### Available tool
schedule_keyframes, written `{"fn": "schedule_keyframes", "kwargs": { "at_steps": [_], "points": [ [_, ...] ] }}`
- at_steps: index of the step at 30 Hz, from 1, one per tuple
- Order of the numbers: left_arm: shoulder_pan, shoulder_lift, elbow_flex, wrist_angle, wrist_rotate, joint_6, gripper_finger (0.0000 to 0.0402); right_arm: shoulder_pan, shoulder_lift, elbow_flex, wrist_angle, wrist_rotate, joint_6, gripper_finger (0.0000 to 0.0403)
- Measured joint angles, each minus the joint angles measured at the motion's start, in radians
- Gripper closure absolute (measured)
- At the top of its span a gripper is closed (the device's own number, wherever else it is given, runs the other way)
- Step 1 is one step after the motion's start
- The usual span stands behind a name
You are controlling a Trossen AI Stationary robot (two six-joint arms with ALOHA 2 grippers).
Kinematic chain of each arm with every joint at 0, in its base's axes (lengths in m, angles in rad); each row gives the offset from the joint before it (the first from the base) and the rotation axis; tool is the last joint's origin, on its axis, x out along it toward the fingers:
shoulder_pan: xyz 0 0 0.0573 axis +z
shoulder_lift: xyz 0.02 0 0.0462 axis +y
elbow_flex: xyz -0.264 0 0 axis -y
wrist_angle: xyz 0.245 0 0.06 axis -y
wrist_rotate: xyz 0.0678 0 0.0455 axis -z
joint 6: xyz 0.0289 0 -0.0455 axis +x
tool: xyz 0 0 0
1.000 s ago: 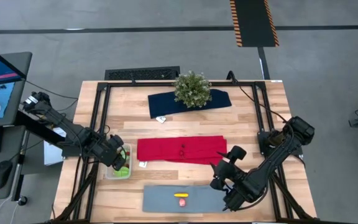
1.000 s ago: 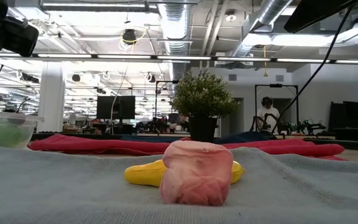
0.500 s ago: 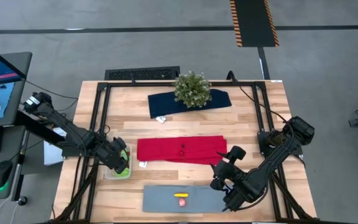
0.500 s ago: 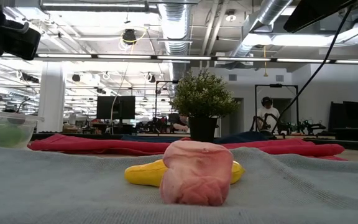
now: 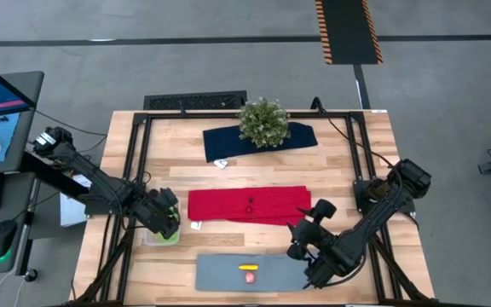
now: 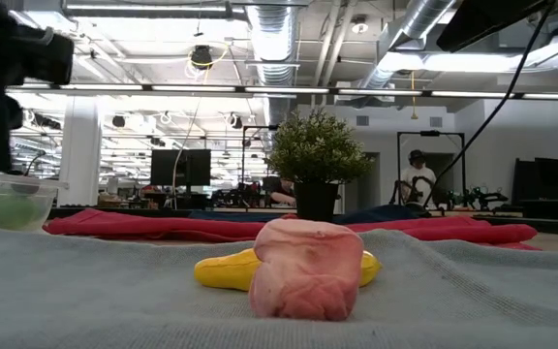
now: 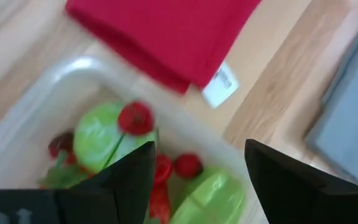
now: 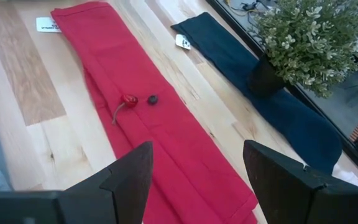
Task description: Pick and placing Produce into tupperware
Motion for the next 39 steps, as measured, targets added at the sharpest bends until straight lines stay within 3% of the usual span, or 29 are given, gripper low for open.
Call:
{"fn": "schedule_keyframes", "kwargs": {
  "at_steps": [4, 10, 16, 20, 25, 32, 39],
  "points": [
    [0.0, 0.0, 0.0, 0.127, -0.07, 0.073, 0.0164, -0.017, 0.0, 0.0, 0.009, 0.004, 0.0, 0.0129],
    [0.0, 0.0, 0.0, 0.411, -0.265, 0.226, 0.0164, -0.05, 0.0, -0.005, 0.092, 0.004, -0.014, 0.0129],
    [0.001, 0.019, 0.0, 0.668, -0.474, 0.507, 0.0164, -0.108, 0.0, -0.074, 0.455, -0.077, -0.329, 0.0129],
    [-0.002, 0.059, 0.0, 0.784, -0.511, 0.607, 0.0164, -0.111, 0.001, -0.127, 0.697, -0.244, -0.564, 0.0129],
    [-0.004, 0.137, 0.0, 0.957, -0.513, 0.71, 0.0164, -0.083, 0.0, -0.181, 0.922, -0.381, -0.742, 0.0129],
    [-0.024, 0.269, 0.0, 1.23, -0.513, 0.83, 0.0164, -0.042, 0.0, -0.233, 1.117, -0.5, -0.75, 0.0129],
    [-0.021, 0.352, 0.0, 1.492, -0.506, 0.955, 0.0165, -0.024, 0.0, -0.33, 1.355, -0.522, -0.773, 0.0129]
  ]
}}
